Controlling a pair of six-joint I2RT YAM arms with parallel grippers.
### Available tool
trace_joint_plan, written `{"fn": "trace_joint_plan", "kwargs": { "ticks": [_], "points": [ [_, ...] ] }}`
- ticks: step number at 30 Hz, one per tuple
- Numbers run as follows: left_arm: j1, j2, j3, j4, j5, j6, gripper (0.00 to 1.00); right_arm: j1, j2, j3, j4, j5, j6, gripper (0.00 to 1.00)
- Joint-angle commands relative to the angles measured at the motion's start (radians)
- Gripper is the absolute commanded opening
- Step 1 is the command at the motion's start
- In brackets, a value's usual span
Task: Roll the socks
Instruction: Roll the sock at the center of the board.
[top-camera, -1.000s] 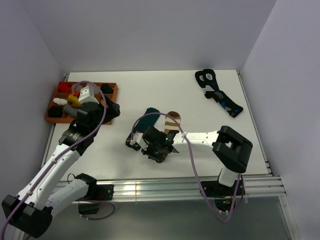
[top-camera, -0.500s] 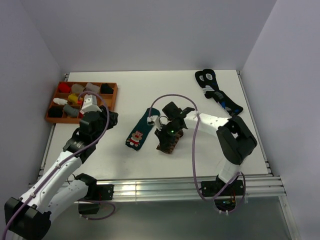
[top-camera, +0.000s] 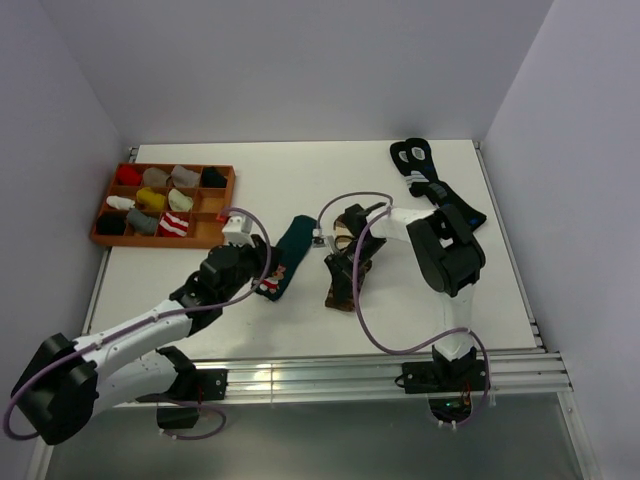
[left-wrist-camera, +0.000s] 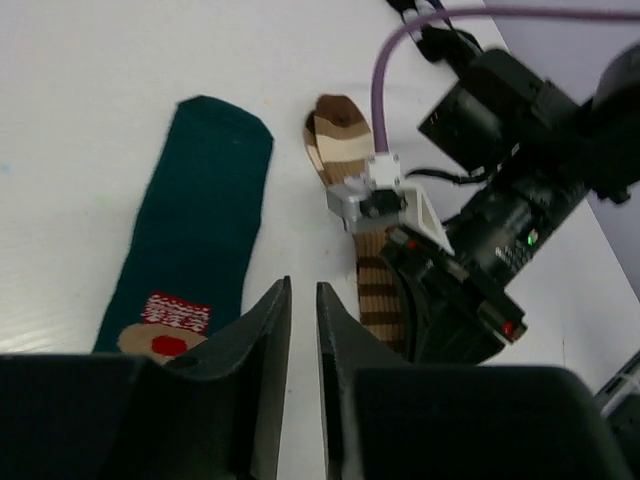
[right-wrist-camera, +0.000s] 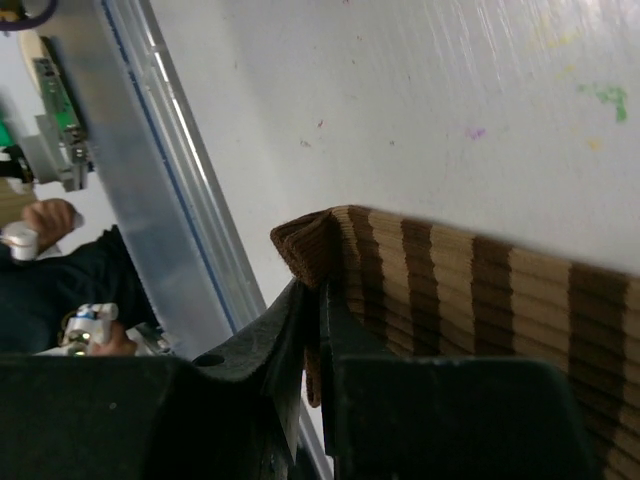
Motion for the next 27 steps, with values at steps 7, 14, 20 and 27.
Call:
{"fn": "trace_joint_plan", "kwargs": {
  "ticks": [7, 14, 20, 27],
  "points": [
    [-0.090, 0.211, -0.046, 0.398, 0.264, 0.117, 0.32, -0.048, 0.027, 0.067, -0.114, -0.099, -0.061, 0.08],
    [-0.093, 0.407, -0.018, 0.514, 0.457, 0.099, 0.37, -0.060, 0.056, 0.071, -0.139, -0.116, -0.076, 0.07],
    [-0.093, 0.501, -0.017, 0.577, 0.563, 0.083, 0.41, -0.075, 0.049, 0.056, -0.139, -0.120, -0.082, 0.07],
    [-0.094, 0.593, 0.022, 0.593, 0.649, 0.079, 0.46, -0.091, 0.049, 0.053, -0.151, -0.125, -0.093, 0.07]
  ]
}}
